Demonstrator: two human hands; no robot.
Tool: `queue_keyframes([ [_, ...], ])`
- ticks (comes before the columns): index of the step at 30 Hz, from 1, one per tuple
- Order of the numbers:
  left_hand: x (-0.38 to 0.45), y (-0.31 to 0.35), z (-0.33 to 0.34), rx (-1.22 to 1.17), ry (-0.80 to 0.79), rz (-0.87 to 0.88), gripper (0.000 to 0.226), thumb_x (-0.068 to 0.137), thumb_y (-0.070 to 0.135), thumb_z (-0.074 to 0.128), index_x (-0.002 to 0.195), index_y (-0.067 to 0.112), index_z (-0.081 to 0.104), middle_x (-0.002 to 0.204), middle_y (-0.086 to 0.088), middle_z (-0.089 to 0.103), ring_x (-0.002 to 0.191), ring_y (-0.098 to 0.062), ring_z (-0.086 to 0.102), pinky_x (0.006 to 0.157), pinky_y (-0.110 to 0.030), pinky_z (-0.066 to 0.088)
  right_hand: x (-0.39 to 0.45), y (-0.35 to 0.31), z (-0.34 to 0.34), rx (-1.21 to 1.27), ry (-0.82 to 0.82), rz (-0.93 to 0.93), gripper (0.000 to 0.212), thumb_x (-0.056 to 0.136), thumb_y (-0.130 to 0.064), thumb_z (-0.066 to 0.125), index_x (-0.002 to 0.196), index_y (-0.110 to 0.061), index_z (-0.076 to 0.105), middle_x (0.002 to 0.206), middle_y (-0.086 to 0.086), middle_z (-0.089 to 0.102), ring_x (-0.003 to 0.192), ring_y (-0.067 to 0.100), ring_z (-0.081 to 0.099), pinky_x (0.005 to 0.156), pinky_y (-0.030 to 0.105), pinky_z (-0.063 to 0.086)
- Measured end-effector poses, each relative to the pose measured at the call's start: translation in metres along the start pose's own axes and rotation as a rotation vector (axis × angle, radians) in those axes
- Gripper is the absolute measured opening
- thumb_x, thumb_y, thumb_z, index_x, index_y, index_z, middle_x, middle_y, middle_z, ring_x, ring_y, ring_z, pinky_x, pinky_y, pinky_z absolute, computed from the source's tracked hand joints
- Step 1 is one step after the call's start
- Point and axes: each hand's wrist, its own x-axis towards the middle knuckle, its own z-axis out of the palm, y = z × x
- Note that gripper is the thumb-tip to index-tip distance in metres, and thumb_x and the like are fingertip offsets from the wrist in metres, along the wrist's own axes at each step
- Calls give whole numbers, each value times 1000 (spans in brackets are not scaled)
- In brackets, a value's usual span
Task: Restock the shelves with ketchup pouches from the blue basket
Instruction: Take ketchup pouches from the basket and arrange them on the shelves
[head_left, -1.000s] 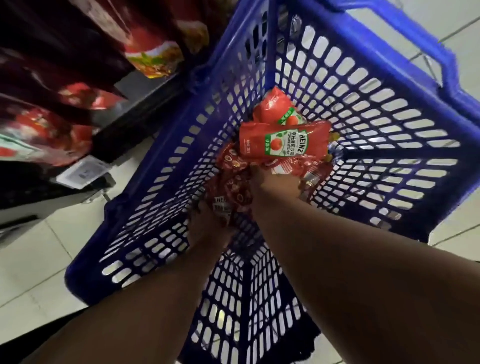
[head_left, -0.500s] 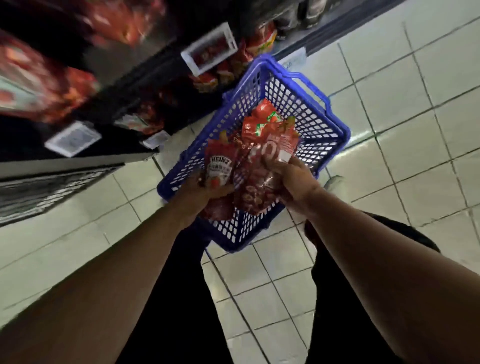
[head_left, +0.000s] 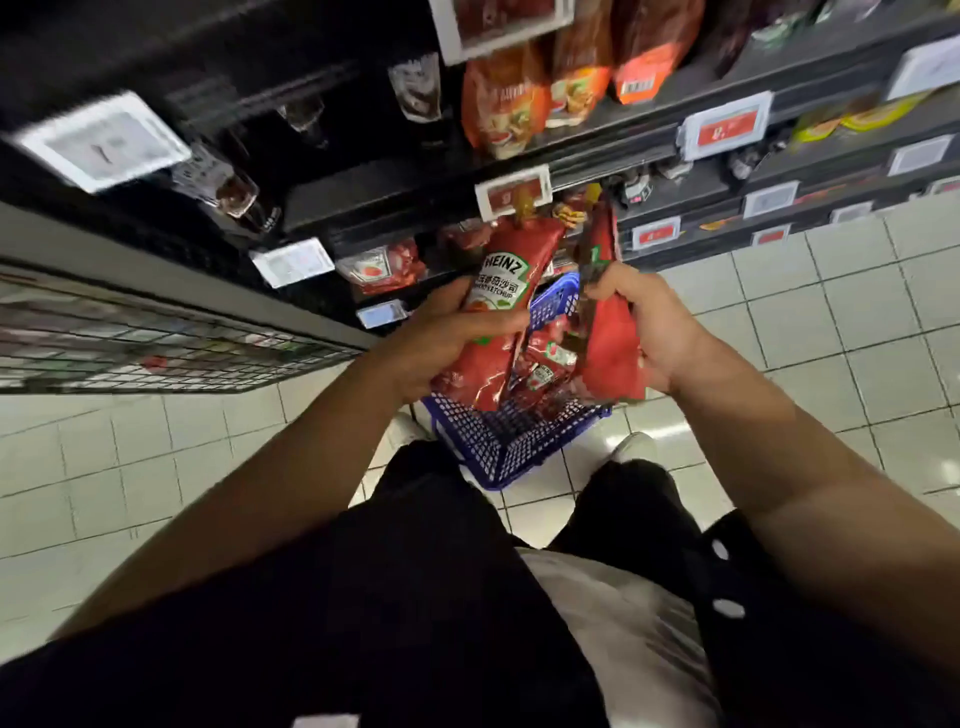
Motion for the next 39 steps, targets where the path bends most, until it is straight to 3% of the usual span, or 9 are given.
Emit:
queue_keyframes([
  [3,-27,36,6,-77,31,79,42,77,21,74,118,21,64,95,-1,77,82,-17,74,67,-32,58,-32,-28,17,120,-62,4,37,68,-16,53,104,-7,52,81,15,47,70,29,48,75,37,43],
  [7,-70,74,4,-136,16,235,43,81,17,68,124,18,60,97,2,75,84,-14,72,70,-30,58,-63,-57,33,-43,-153,-127,28,72,-18,57,89,-9,77,83,14,73,68,25,70,66,34,60],
  [17,-142,127,-68,-138,256,529,34,83,26,73,116,30,66,111,-3,76,99,-19,73,79,-30,58,-86,-106,134,-273,-330,-498,31,92,-16,58,120,-5,65,103,13,75,84,21,72,78,34,60],
  [21,-151,147,-109,-74,403,628,27,82,26,77,107,31,69,106,-2,77,97,-17,74,75,-23,58,-68,-121,187,-289,-260,-509,28,101,-13,52,125,-2,62,96,10,75,77,19,72,71,34,61],
  [25,-145,167,-145,-53,514,706,20,82,23,79,99,31,71,97,1,78,87,-13,75,66,-23,57,-49,-131,230,-301,-251,-348,41,81,-41,74,107,-11,70,87,10,76,69,21,74,64,39,61],
  [30,-127,191,-181,-32,569,683,51,70,39,86,113,23,64,100,-3,78,89,-24,77,69,-37,62,-15,-144,260,-468,-182,-508,57,74,-29,88,113,5,64,89,22,76,72,35,75,64,50,60],
  [32,-115,200,-193,-3,598,741,50,68,34,85,114,27,67,103,-1,77,93,-21,76,71,-34,61,-2,-151,269,-495,-128,-549,50,72,-24,90,101,10,67,84,26,75,70,39,75,61,56,59],
  [35,-96,212,-203,-23,666,799,57,65,24,84,119,25,68,106,1,76,97,-19,74,75,-30,58,24,-158,281,-481,-57,-574,20,68,-12,90,71,1,76,72,17,75,61,27,75,53,38,59],
  [39,-75,228,-213,-16,729,853,44,78,16,84,119,24,69,106,9,77,98,-10,74,83,-31,56,54,-167,301,-536,-59,-810,43,69,-15,90,109,-15,74,97,0,79,85,14,76,70,29,62],
])
